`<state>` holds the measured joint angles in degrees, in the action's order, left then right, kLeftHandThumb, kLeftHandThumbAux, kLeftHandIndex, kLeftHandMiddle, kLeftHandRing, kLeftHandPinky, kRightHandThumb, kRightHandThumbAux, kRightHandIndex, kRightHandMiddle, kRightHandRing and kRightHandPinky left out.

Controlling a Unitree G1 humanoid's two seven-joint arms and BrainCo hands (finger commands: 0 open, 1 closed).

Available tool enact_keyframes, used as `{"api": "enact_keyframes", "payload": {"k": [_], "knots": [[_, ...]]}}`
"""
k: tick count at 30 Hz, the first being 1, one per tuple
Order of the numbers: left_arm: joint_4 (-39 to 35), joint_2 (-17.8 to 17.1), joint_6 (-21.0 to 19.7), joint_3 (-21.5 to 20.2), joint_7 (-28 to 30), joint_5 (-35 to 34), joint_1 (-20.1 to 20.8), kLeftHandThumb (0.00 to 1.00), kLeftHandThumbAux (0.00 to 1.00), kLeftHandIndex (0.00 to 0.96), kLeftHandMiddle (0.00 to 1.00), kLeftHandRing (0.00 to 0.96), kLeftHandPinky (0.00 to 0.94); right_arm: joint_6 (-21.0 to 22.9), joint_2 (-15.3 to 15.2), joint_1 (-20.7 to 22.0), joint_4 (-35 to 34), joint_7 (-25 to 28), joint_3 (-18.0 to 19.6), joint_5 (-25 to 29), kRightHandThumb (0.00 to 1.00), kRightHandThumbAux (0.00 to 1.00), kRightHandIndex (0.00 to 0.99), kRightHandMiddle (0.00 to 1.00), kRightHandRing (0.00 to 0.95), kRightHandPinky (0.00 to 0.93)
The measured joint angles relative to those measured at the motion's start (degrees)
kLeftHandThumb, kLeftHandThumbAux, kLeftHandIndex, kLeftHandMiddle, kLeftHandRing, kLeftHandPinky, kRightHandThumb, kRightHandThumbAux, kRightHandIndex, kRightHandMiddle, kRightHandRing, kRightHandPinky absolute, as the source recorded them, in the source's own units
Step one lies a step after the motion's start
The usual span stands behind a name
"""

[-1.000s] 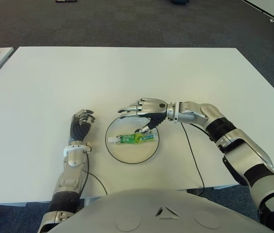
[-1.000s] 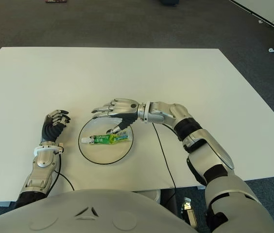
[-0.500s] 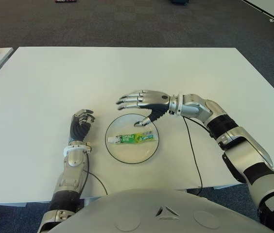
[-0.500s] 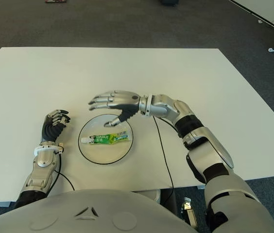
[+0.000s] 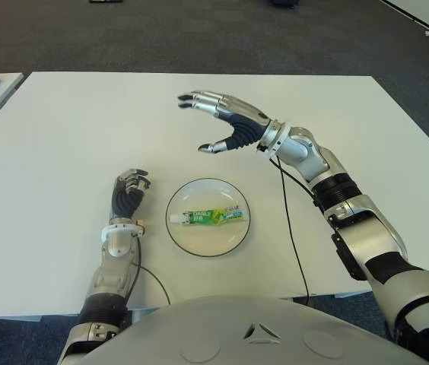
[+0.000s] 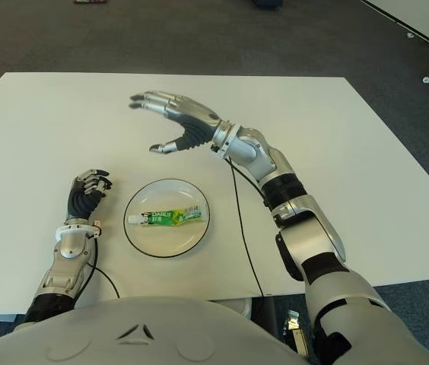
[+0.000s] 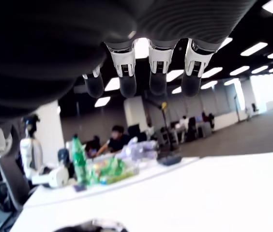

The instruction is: Put the toothpaste on the table into the plate.

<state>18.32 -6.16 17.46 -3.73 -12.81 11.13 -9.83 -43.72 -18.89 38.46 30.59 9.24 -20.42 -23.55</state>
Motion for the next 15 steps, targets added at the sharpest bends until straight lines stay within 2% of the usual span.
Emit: {"api": "enact_keyframes", "payload": {"k": [7, 15], "knots": [[0.0, -0.1, 0.0, -0.1, 0.0, 0.0, 0.0, 0.705, 0.718, 0.429, 0.559, 0.552, 0.496, 7.2, 0.8, -6.7, -5.9, -4.6, 6.3, 2.5, 0.34, 0.715, 0.188, 0.205, 0.2, 0.287], [0.1, -0.3, -0.3, -0.1, 0.0, 0.1, 0.4, 0.706, 0.718, 0.429, 0.559, 0.555, 0.52, 9.7, 5.2, -14.9, -6.5, -9.9, 9.9, 4.9, 0.422, 0.793, 0.287, 0.286, 0.275, 0.33]]}}
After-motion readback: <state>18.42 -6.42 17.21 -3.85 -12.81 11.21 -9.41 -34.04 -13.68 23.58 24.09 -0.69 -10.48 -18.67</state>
